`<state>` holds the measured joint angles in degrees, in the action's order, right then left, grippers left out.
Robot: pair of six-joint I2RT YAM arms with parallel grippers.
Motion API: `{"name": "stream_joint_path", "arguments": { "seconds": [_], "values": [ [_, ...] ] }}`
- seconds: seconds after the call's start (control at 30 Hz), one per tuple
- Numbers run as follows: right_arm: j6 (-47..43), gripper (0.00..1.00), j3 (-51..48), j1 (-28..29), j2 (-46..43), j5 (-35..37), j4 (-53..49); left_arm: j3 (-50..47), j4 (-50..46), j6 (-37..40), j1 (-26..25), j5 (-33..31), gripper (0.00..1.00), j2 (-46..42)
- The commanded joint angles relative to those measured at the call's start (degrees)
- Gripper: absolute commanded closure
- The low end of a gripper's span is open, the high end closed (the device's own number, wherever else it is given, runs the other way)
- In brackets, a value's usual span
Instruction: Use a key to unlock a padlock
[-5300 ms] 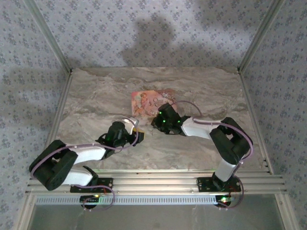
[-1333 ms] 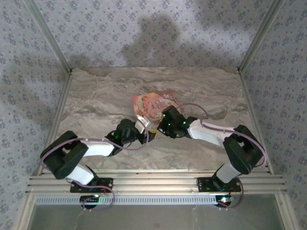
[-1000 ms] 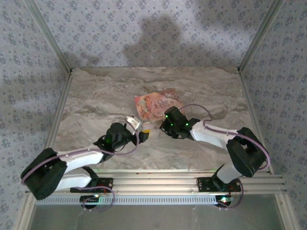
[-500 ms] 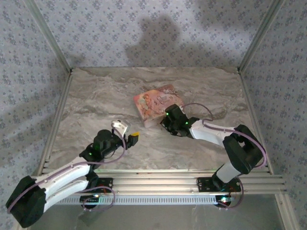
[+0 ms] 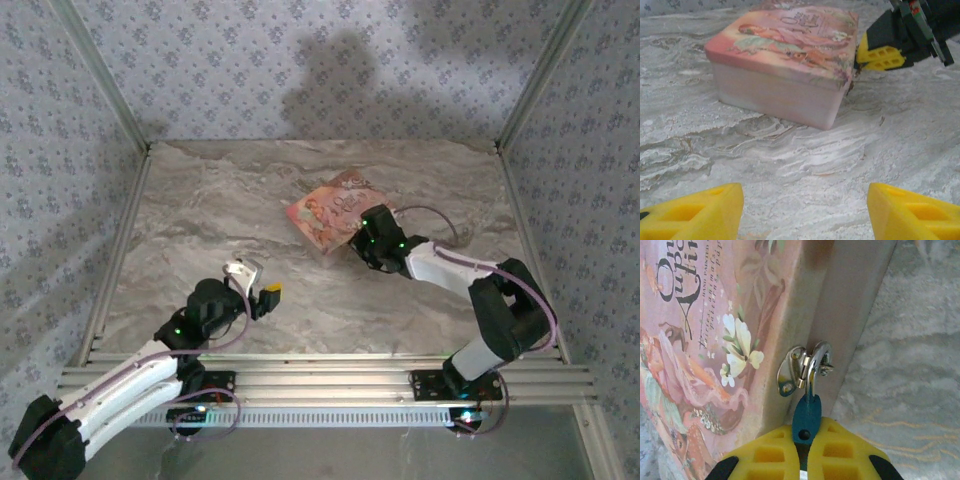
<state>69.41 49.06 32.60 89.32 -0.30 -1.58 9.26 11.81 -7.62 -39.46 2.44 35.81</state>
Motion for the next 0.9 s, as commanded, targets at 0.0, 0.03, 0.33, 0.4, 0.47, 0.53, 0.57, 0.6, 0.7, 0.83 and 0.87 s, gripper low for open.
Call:
{"name": "stream_joint_path", "arguments": {
  "seconds": [0.0,0.03,0.33,0.4,0.47,0.53,0.57,0.6,0.7,0.83,0.87],
  "values": [
    [-5.3,1.00,2.1,-1.3,4.0,-7.7,2.6,2.1,-2.6,-0.7,0.3,-0.3,0.33,0.0],
    [-7.2,1.00,3.0,-0.7,4.5,-9.0,3.1,2.2,-2.8,-0.6,0.3,-0.3,0.33,0.2],
    [-8.5,1.00,5.6,0.8,5.6,-7.2,-1.8,4.2,-2.8,-0.2,0.3,0.3,0.33,2.6],
    [-4.7,1.00,1.8,-1.6,5.4,-8.7,3.2,4.7,-3.1,-0.1,0.3,0.7,0.33,3.0],
    [-2.5,1.00,-0.5,-3.0,5.5,-10.3,8.1,5.0,-3.5,0.0,0.3,0.7,0.33,3.4],
    [-2.1,1.00,-0.5,-3.2,6.2,-11.5,10.1,5.0,-3.4,-0.1,0.3,0.7,0.33,3.7],
    [-2.2,1.00,-0.2,-3.1,6.6,-11.9,10.9,5.0,-3.2,-0.1,0.3,0.7,0.33,3.8],
    [-2.1,1.00,0.0,-2.9,7.0,-12.2,11.6,5.0,-3.2,-0.2,0.3,0.7,0.33,3.9],
    [-1.7,1.00,0.1,-2.7,8.2,-13.1,14.7,5.2,-3.0,-0.5,0.3,0.9,0.33,4.5],
    [-1.5,1.00,0.0,-3.3,7.8,-12.2,15.8,6.1,-4.0,-0.4,0.3,1.1,0.33,4.7],
    [-1.8,1.00,0.0,-3.6,7.7,-12.5,16.3,6.2,-4.2,-0.4,0.3,1.1,0.33,4.7]
  ]
}}
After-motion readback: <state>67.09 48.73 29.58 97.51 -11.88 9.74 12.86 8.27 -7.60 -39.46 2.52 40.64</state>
